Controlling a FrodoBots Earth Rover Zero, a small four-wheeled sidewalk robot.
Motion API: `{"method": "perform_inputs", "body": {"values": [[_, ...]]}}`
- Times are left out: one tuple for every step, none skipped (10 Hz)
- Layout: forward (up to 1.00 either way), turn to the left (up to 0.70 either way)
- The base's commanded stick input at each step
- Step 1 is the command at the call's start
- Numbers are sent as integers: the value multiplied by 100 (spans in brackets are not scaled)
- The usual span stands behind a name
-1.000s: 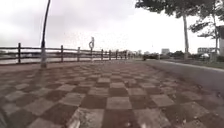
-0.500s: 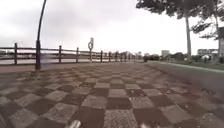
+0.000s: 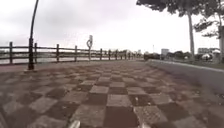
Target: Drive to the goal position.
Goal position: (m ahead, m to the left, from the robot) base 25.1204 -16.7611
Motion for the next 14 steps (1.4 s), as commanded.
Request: {"method": "perform_inputs", "body": {"values": [[70,0],[70,0],[70,0],[70,0],[70,0],[70,0],[70,0],[70,0],[70,0],[70,0],[70,0],[70,0],[70,0],[70,0]]}}
